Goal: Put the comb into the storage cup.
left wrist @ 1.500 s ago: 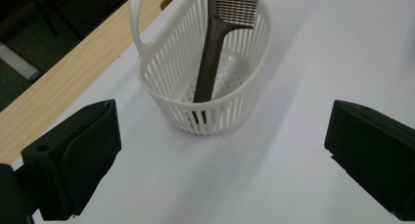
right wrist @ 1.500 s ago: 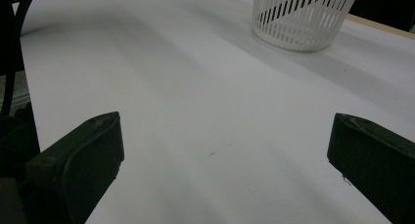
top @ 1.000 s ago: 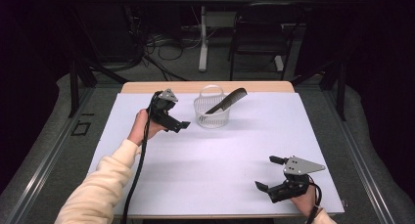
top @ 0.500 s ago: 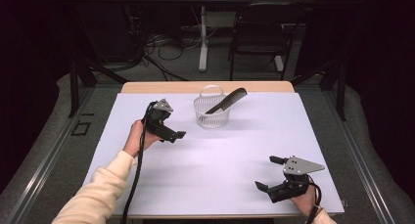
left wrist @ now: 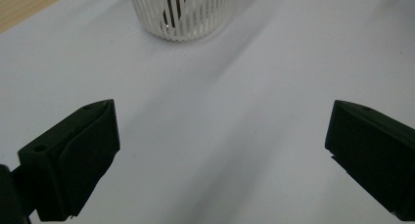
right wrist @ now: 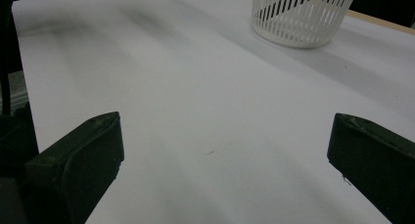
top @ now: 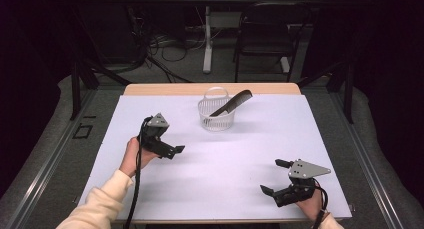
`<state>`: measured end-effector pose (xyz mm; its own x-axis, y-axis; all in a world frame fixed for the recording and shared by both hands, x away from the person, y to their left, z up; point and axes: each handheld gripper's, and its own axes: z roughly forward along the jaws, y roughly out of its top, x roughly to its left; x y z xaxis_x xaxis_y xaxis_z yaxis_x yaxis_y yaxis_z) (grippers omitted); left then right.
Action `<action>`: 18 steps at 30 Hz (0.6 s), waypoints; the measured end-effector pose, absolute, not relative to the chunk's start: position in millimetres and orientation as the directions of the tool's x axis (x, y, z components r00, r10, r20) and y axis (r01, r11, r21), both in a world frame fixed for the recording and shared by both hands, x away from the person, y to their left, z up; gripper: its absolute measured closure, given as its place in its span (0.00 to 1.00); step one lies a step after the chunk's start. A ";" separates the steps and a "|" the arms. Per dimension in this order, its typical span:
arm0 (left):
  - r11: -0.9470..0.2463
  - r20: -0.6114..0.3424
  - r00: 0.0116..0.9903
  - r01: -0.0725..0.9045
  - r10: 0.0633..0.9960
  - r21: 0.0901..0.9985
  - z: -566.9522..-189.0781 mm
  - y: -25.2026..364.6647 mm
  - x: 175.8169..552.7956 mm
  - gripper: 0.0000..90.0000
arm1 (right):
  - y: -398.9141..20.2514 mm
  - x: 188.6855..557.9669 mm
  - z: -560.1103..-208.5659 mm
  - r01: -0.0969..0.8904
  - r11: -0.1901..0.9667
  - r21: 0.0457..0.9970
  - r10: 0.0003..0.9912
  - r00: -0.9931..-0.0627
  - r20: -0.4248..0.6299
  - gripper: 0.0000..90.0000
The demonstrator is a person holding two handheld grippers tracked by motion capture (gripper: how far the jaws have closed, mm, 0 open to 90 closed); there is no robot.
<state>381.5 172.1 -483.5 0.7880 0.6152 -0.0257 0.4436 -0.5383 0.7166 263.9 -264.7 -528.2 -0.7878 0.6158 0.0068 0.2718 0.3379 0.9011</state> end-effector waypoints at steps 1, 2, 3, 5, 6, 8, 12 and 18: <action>-0.541 -0.025 0.788 0.445 0.615 0.714 -484.7 172.5 378.4 0.00 | -264.8 263.9 -528.2 0.271 0.338 0.901 0.616 -0.788 0.006 0.00; -0.540 -0.024 0.788 0.443 0.616 0.716 -486.3 172.8 375.4 0.00 | -264.8 263.9 -528.2 0.271 0.339 0.901 0.616 -0.788 0.005 0.00; -0.539 -0.023 0.788 0.442 0.616 0.717 -487.7 173.3 372.5 0.00 | -264.7 263.8 -528.3 0.271 0.338 0.901 0.617 -0.787 0.005 0.00; -0.529 -0.033 0.783 0.449 0.621 0.721 -490.4 174.8 366.6 0.00 | -264.7 263.7 -528.2 0.269 0.334 0.903 0.618 -0.786 0.006 0.00; -0.526 -0.031 0.783 0.447 0.621 0.723 -491.7 175.6 364.2 0.00 | -264.7 263.8 -528.2 0.269 0.334 0.903 0.618 -0.786 0.006 0.00; -0.524 -0.030 0.781 0.447 0.624 0.725 -493.5 176.9 358.8 0.00 | -264.7 263.7 -528.2 0.271 0.337 0.902 0.617 -0.787 0.006 0.00; -0.509 -0.030 0.773 0.446 0.633 0.736 -495.5 179.2 348.5 0.00 | -264.7 263.8 -528.1 0.272 0.340 0.900 0.616 -0.788 0.005 0.00; -0.506 -0.038 0.775 0.449 0.631 0.737 -500.8 179.1 333.7 0.00 | -264.3 264.3 -528.5 0.278 0.342 0.898 0.620 -0.785 0.007 0.00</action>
